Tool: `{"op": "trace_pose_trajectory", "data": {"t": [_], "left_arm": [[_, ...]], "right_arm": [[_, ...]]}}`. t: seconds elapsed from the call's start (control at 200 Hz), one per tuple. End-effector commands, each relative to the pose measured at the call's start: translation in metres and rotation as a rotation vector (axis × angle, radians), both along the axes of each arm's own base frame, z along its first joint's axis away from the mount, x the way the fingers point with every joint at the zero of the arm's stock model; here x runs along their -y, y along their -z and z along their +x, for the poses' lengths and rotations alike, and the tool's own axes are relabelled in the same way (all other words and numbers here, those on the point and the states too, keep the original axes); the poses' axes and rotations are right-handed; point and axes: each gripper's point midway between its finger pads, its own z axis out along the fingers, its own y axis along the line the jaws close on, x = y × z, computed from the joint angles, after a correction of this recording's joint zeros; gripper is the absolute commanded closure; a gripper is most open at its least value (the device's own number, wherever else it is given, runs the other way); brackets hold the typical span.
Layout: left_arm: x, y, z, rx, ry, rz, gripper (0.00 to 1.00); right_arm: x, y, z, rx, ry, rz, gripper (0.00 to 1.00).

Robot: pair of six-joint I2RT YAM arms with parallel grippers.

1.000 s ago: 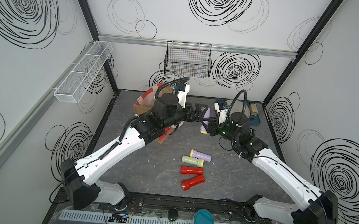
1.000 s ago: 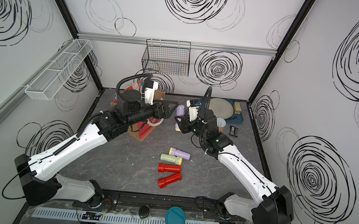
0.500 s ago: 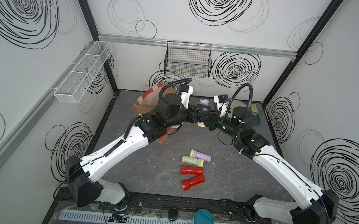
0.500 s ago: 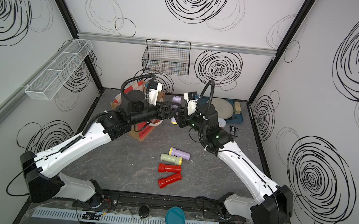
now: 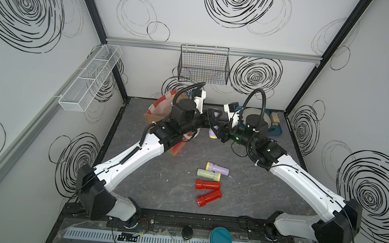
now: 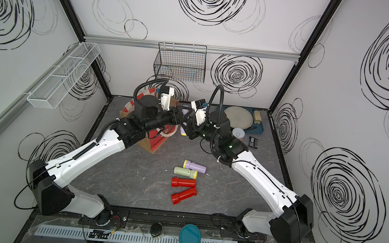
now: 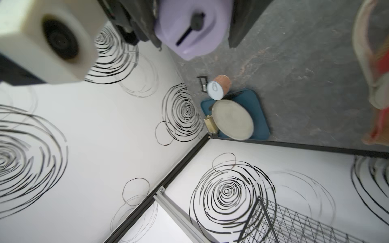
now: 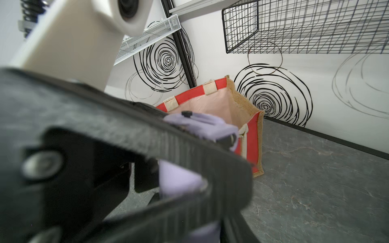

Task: Put the flashlights into the tote bags
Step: Pick up the flashlight from the center of the board, then place the flashlight in the canvas bag.

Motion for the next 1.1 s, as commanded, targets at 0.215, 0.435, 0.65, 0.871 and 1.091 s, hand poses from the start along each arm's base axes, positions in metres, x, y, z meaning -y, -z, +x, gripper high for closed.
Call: {"op": "trace_pose_trajectory", "data": {"t": [0.215,0.435,0.65,0.871,1.091], "left_arm": [[-0.001,-0.010,0.001,0.032,0.013,-0.037,0.75],[-0.028,-0.011,0.018,0.056,-0.067,0.037,0.85],[-0.096,-0.008,0.059,0.034,-0.297,0.162,0.89],[-0.164,0.007,0.101,-0.011,-0.536,0.310,0.90],[-0.197,0.036,0.135,-0.048,-0.654,0.462,0.90]], "right_arm": [[-0.008,-0.020,0.002,0.064,-0.025,0.011,1.00],[-0.009,-0.016,0.001,0.027,-0.031,-0.028,0.54],[0.003,-0.007,0.000,0.005,0.004,-0.070,0.00],[0.024,0.029,0.008,-0.102,0.083,-0.184,0.00],[0.047,0.074,0.018,-0.249,0.146,-0.310,0.00]]}}
